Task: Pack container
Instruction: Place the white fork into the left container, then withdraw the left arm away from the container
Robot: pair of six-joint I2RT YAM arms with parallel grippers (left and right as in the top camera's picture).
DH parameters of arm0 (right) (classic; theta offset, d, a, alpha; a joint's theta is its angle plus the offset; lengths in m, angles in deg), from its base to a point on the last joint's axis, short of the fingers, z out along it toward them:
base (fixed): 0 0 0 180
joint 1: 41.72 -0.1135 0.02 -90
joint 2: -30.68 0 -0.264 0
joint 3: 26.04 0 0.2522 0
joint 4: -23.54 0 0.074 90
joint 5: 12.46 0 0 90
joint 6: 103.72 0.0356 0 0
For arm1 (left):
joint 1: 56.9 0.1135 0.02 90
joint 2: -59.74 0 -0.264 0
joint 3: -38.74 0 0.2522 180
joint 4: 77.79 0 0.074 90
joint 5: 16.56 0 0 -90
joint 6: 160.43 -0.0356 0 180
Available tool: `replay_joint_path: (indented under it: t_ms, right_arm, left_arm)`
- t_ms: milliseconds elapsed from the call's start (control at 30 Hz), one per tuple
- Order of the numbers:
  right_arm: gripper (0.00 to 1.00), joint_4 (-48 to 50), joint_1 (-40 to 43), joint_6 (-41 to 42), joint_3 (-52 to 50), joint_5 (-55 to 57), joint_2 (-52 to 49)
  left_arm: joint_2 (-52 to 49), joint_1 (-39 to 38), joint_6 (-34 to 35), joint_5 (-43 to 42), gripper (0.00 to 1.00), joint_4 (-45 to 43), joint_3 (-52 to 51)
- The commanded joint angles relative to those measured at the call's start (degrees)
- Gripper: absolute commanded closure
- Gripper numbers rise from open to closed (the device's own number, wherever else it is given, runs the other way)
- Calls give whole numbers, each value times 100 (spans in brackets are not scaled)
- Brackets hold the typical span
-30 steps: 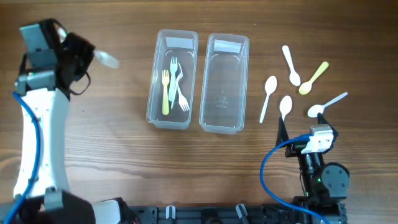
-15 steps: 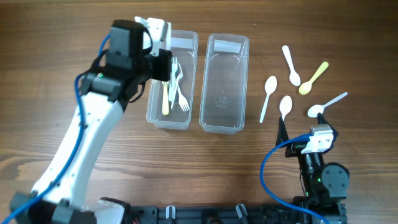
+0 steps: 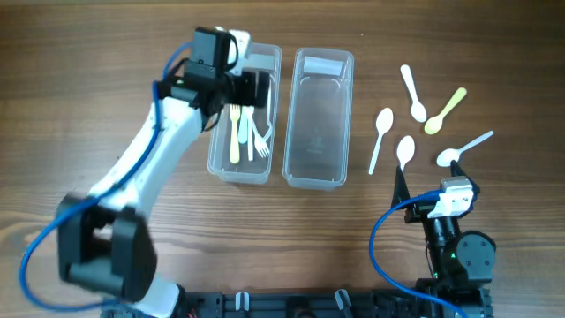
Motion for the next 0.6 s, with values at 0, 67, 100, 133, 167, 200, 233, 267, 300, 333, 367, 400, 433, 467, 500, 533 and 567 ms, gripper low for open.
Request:
replay_joint_path:
  t_ms: [0,67,100,133,167,200,233,267,300,333,367,400,433,467,500,533,567]
  right_arm:
    - [0,15,20,-35,-22,-68,28]
    - [0,15,20,-35,-22,-68,28]
    - [0,13,20,-35,-22,-68,28]
    - [0,13,20,-35,-22,-68,31]
    - [0,15,20,-35,-22,-68,28]
    - [0,15,20,-37,-22,-68,28]
    - [0,13,20,-35,-22,-68,28]
    - [0,13,20,-37,-22,-66,31]
    - [0,15,20,-35,-22,-66,28]
    - [0,15,20,-35,-22,-66,28]
    - [0,15,20,-35,-22,-68,28]
    - [0,15,20,-35,-22,-66,28]
    - [0,15,20,-35,-22,-68,31]
    - [0,15,20,-35,-22,-68,28]
    - [0,13,20,-37,-22,-66,28]
    - [0,15,20,-35,-22,-68,28]
    - [0,15,20,-37,-22,-68,28]
  left_arm:
    - [1405,-11,-28,1648,0,-114,461]
    - [2109,24,-28,2752,0,-308,463]
    - [2494,83,-28,3283,0,-463,463]
    - [2774,155,-28,3576,0,-546,463]
    - [3091,302,-26,3790,0,-564,463]
    - [3224,422,-2,3823,0,-544,461]
    - [3322,610,175,3823,0,-533,461]
    - [3364,870,468,3821,0,-533,461]
    - [3368,1078,560,3821,0,-535,461]
    - [3368,1246,560,3821,0,-538,461]
    - [3368,1327,560,3821,0,-535,461]
    - [3368,1403,557,3821,0,-535,461]
    - [3368,1436,557,3821,0,-533,461]
    - [3368,1447,557,3818,0,-501,461]
    - [3368,1447,555,3821,0,-391,461]
    - [3368,1447,555,3818,0,-291,461]
    - [3362,1447,555,3818,0,-111,461]
